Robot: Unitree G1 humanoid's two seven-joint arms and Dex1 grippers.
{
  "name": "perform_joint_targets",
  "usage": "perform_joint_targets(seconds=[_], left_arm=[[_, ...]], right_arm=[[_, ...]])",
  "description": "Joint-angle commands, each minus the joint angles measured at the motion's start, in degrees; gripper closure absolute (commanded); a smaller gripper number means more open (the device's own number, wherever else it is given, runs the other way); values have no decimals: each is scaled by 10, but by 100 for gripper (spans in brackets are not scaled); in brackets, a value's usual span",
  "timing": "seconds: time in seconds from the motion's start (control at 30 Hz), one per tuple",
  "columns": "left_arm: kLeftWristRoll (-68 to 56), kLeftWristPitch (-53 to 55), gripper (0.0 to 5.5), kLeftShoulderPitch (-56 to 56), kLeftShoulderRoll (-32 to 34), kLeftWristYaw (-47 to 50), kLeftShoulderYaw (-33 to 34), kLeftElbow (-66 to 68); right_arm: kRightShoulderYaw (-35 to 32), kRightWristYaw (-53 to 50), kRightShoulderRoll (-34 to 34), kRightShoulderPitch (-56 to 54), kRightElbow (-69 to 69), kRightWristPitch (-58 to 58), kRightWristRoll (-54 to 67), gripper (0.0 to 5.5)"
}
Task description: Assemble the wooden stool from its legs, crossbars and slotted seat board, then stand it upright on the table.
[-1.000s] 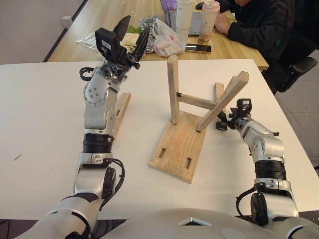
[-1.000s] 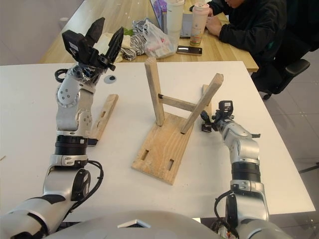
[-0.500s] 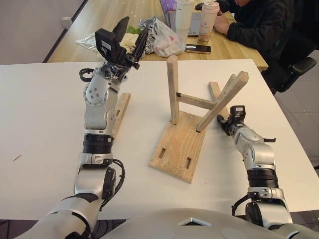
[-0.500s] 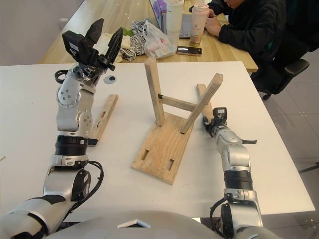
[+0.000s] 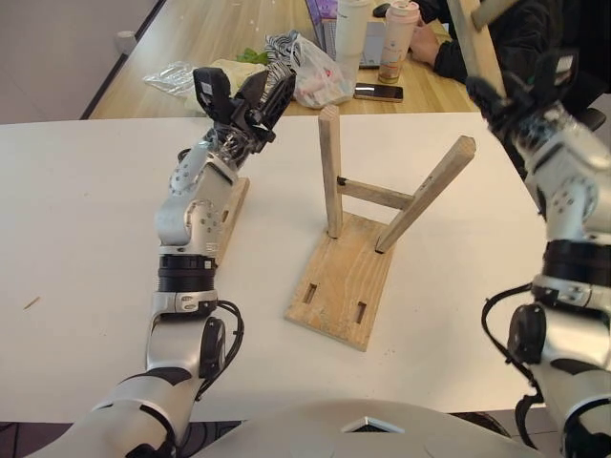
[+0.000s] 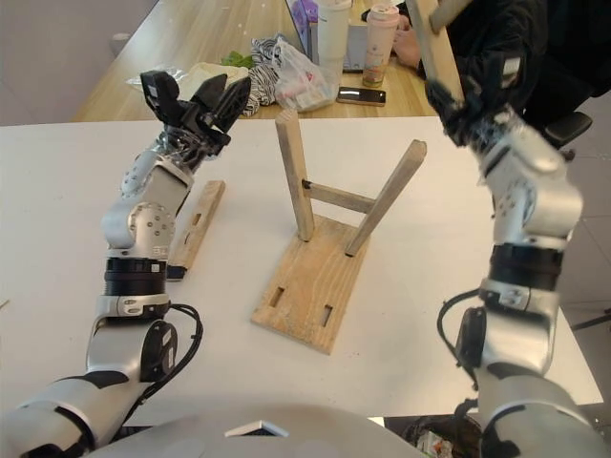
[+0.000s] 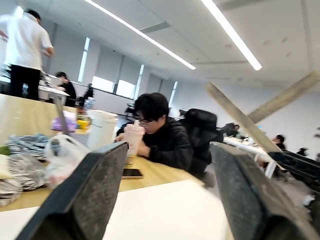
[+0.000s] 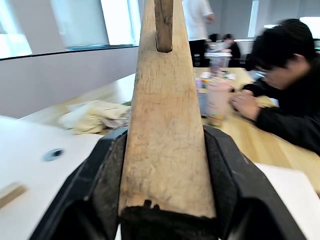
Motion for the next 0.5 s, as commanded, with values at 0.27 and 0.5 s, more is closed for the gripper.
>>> perform_joint_targets(seconds=[0.27, 0.5], left_arm=[[-225, 152, 96, -27, -32, -85, 37, -76], [-301, 164, 93, -77, -57, -76, 70, -43]], right_arm=[[-7, 64, 3, -193, -82, 326, 228, 349], [-40, 8, 70, -160, -140, 427, 336, 349]])
